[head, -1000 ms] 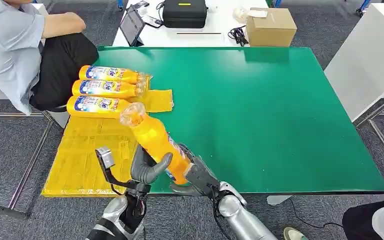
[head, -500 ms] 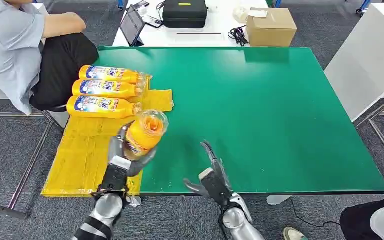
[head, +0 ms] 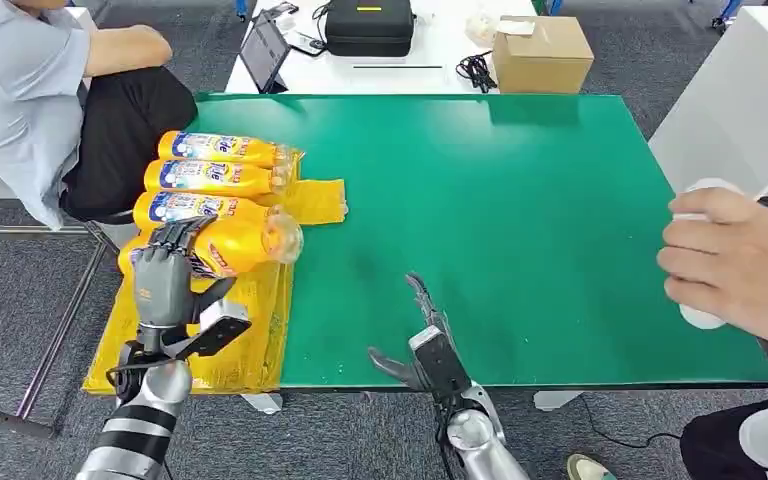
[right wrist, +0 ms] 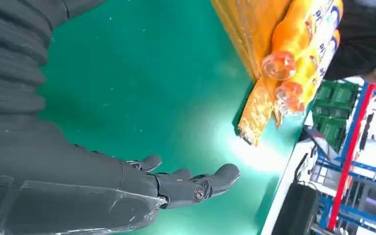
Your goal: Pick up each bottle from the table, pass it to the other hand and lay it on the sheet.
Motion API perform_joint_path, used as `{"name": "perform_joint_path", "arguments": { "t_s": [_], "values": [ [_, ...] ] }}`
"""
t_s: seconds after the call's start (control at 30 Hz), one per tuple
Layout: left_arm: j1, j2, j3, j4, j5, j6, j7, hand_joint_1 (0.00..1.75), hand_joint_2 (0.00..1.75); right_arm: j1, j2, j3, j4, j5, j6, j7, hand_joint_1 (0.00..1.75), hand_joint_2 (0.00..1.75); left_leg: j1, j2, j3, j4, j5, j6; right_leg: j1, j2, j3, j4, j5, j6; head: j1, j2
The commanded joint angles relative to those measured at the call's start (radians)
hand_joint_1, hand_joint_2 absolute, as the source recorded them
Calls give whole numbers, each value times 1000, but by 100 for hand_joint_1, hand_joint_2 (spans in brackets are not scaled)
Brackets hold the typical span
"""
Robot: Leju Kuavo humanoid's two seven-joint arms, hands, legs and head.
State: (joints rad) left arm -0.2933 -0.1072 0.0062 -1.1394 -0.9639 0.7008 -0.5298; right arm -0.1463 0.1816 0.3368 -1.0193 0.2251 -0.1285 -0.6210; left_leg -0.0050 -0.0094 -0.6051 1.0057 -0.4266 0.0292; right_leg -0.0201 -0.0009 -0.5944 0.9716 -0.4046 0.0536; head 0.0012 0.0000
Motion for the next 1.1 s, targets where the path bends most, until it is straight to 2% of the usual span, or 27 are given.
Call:
{"name": "perform_joint_path", "arguments": {
  "t_s": [0.03, 0.13, 0.23, 0.3, 0.5, 0.7, 1.1],
  "values": [
    [-76, 17, 174, 207, -186, -3, 23, 175, 175, -24, -5, -10, 10, -9, 24, 7, 0, 175, 1, 3, 4, -1, -1, -1, 1, 2, 4, -1, -1, -2, -1, 0],
    [-85, 23, 158, 285, -304, -3, 103, 175, 175, -6, -22, -2, -11, -5, 34, 13, 0, 175, 1, 1, 4, 0, -1, -2, 1, -1, 4, -1, -1, -2, 0, 0],
    [-91, 25, 159, 310, -314, -3, 107, 175, 175, -6, -27, -2, -9, -5, 36, 13, 0, 175, 1, -1, 6, -1, -2, -2, 1, -2, 7, -2, -2, -3, 0, 0],
    [-131, 44, 147, 433, -317, -3, 128, 175, 175, -22, -28, -4, 9, -7, 52, 20, 0, 175, 0, 0, 3, -1, -1, -1, 0, 0, 3, -1, -1, -2, -1, 0],
    [-196, 28, 152, 612, -221, -3, 96, 175, 175, -30, -20, -3, 15, -9, 61, 21, 0, 175, 0, -1, 3, 0, -1, -2, 1, -2, 3, -1, -1, -2, -1, 0],
    [-199, 33, 89, 670, -202, -9, 108, 175, 175, -28, -13, -18, 46, -19, 69, 15, 0, 175, 0, 0, 3, -1, -1, -1, 0, -1, 3, -1, -1, -1, 0, 0],
    [-199, 33, 89, 670, -202, -9, 108, 175, 175, -28, -13, -18, 46, -19, 69, 15, 0, 175, 0, 0, 4, -1, 0, -1, 0, 0, 4, -1, 0, -1, -1, 0]
  ]
}}
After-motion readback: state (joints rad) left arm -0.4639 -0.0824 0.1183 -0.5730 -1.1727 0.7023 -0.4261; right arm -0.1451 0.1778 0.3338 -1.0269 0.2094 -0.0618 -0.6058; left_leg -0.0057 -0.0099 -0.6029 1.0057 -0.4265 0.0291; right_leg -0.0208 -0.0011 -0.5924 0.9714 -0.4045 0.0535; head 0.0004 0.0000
